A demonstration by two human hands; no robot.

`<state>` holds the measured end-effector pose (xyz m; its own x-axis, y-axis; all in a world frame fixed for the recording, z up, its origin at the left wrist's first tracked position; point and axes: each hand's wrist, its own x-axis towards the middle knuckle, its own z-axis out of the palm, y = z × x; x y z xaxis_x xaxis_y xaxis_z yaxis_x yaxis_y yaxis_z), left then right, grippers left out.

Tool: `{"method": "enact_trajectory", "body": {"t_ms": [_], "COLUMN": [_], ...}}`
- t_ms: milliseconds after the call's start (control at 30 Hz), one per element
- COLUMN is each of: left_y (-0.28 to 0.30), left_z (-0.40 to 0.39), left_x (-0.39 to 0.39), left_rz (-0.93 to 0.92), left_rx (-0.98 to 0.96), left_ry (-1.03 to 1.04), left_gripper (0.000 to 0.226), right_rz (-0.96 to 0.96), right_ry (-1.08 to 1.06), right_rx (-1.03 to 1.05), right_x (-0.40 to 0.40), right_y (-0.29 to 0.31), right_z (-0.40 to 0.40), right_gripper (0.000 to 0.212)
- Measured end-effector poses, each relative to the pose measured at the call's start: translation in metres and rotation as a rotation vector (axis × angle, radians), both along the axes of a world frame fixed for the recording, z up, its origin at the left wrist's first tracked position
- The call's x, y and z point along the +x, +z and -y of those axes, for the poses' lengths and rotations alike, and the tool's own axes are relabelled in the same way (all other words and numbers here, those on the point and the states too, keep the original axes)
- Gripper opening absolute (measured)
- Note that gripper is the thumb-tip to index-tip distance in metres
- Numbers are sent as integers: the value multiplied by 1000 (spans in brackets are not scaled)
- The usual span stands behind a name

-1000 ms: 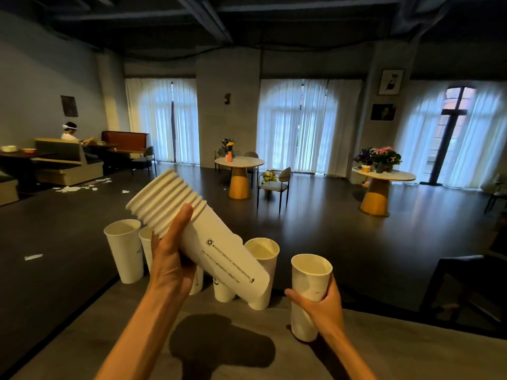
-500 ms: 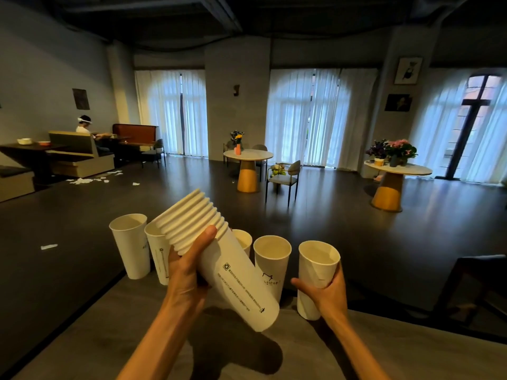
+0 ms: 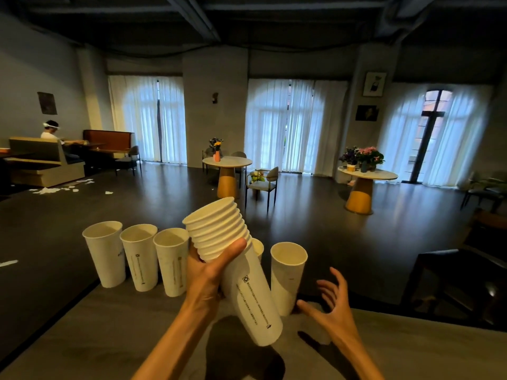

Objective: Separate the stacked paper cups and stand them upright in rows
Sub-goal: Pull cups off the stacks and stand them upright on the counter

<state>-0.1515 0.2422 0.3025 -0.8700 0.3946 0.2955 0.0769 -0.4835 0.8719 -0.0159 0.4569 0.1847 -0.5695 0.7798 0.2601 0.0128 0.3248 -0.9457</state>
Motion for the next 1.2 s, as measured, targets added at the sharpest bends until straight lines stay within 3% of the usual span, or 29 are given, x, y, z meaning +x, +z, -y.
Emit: {"method": "enact_trajectory", "body": {"t_ms": [100,200,300,367,767,933,1200], "left_y": [-6,-13,-18,-17,-2,27,101], "left_z": [-15,-31,-43,-48,-30,-13,30], "left_x": [26,56,82,97,127,109,35], "left_rz": [-45,-113,-141,-173,-311,-277,-203], "left_rx": [-63,-141,-163,-175,-123,6,209], "left_ry": [-83,-179,-251,-279,-152,-128,-39], "left_gripper": [115,118,113,107,90,101,71], "right_rz": [-137,-111,16,53,88,77,-73], "right_ry": [-48,142,393,450,253,142,-243], "right_rx": [18,6,-45,-47,109,185,-37], "right_x": [40,69,81,85,97,99,88], "right_y": [22,50,66,72,84,94,75], "right_z": [6,25,44,55,96,119,79], "right_gripper": [94,72,82,88,72,72,74]}}
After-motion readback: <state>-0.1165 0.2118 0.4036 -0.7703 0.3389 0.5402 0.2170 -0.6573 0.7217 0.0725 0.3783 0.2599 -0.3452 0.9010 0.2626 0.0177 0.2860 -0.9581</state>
